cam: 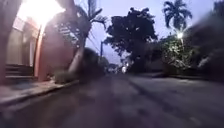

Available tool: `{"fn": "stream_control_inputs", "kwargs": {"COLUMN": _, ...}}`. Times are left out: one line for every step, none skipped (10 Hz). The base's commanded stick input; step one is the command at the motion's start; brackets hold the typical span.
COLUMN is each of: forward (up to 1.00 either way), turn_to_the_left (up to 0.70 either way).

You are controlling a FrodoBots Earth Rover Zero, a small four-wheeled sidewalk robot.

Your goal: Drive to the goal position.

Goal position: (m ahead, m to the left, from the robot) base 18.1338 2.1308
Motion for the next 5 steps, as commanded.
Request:
{"fn": "stream_control_inputs", "kwargs": {"forward": 0.70, "turn_to_the_left": -0.17}}
{"fn": "stream_control_inputs", "kwargs": {"forward": 0.70, "turn_to_the_left": -0.22}}
{"fn": "stream_control_inputs", "kwargs": {"forward": 0.70, "turn_to_the_left": -0.27}}
{"fn": "stream_control_inputs", "kwargs": {"forward": 0.70, "turn_to_the_left": -0.32}}
{"fn": "stream_control_inputs", "kwargs": {"forward": 0.70, "turn_to_the_left": -0.31}}
